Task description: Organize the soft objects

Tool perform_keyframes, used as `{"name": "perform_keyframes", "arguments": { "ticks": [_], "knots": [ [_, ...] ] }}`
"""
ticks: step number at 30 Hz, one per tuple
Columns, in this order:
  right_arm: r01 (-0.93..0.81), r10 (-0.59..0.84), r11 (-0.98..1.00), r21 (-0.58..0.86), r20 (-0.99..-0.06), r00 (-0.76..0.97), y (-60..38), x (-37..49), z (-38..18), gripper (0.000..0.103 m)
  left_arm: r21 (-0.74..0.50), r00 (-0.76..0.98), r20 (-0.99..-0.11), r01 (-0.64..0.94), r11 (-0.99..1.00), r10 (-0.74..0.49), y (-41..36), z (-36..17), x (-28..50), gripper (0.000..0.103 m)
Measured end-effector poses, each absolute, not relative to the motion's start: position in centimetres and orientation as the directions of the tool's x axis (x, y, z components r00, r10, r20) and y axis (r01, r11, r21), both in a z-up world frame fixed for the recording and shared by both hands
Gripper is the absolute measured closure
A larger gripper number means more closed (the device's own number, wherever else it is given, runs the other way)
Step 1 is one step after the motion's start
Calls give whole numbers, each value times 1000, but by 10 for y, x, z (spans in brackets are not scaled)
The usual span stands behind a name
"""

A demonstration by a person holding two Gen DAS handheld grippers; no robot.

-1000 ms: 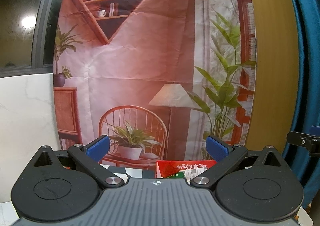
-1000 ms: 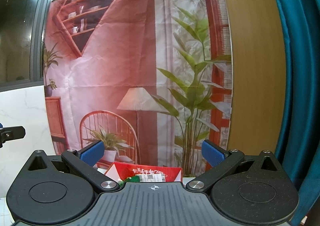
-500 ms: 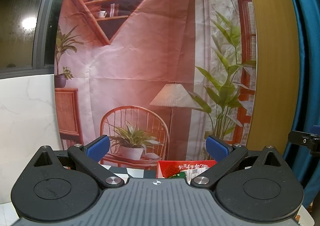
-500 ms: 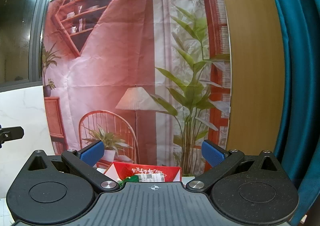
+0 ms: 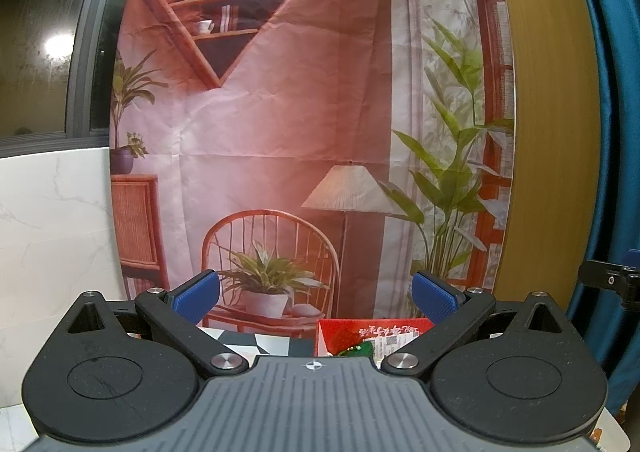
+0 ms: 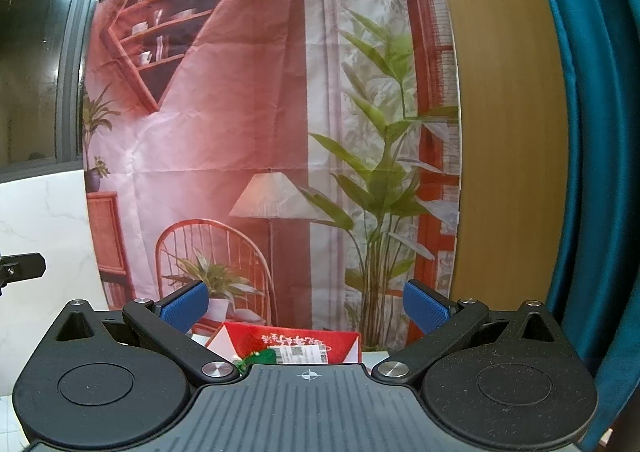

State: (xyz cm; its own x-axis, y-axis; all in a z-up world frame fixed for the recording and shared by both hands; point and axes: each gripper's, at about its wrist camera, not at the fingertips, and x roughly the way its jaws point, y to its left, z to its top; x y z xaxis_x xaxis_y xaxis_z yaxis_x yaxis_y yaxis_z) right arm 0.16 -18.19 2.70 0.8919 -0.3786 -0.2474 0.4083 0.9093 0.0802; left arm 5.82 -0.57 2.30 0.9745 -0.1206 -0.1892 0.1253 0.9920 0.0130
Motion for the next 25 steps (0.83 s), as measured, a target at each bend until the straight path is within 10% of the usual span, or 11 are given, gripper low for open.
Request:
{"name": "perform_keyframes", "arguments": {
  "ticks": [25],
  "knots": [
    [420, -387, 904, 82, -262, 884, -183, 3, 21, 0, 28, 978, -174, 121, 992, -115, -2, 21, 56, 0]
  ]
}}
